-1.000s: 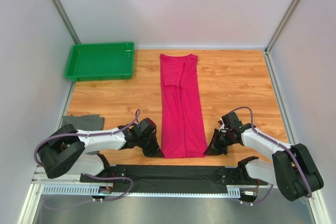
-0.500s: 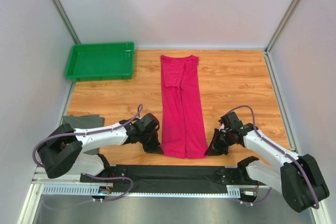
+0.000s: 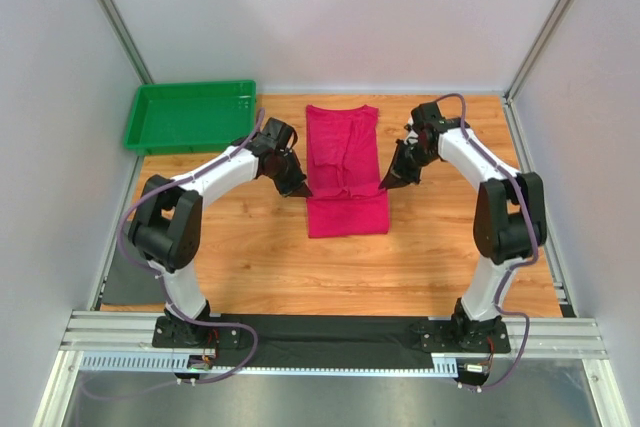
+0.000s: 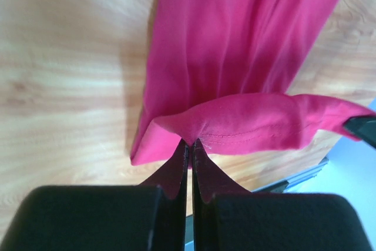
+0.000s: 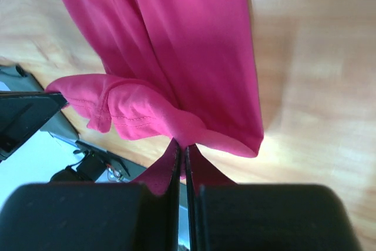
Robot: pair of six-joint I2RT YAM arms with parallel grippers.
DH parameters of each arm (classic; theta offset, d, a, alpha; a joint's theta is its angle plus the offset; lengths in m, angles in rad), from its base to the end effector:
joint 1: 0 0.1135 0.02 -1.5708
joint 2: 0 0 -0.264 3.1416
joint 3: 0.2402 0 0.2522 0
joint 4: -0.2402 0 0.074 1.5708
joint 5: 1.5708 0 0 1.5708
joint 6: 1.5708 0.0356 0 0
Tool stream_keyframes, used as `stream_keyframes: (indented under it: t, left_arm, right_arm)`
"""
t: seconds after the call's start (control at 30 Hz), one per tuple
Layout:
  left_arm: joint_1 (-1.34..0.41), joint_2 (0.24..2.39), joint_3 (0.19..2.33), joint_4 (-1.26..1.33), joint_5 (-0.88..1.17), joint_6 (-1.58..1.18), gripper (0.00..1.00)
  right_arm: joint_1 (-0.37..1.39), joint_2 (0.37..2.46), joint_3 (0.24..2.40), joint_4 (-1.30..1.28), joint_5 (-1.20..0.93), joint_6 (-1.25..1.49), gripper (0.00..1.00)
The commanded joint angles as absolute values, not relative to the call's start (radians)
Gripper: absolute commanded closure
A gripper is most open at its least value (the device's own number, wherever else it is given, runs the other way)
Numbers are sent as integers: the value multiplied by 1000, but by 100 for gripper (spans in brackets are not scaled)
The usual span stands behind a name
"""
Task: Fold and stack the t-shirts
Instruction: Fold the tshirt
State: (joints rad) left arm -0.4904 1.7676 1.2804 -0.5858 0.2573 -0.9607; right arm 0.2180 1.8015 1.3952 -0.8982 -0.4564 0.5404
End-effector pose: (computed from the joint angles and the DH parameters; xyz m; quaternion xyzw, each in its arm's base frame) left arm 0.3203 -0.1813 0.2155 -0.1932 0.9421 -0.2551 0.1003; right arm 0.3451 0.0925 0.2266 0.1253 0.9578 0.2562 0.0371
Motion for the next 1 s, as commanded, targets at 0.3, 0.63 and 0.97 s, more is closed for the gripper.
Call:
stream_keyframes:
  t: [0.3,0.63,0.97]
  left_arm:
    - [-410,1983,1561,-646,353,-876,100]
    - [-387,2091,1670,-686,357,-879,100]
    - [-368,2173,1807,-729,287,-787,71]
  right_arm:
    - [161,2088,1764,-1046,-554,445,100]
    - [146,2220,1862,-1063,-620,420,100]
    - [129,2359,2069,-1084,-638,446,93]
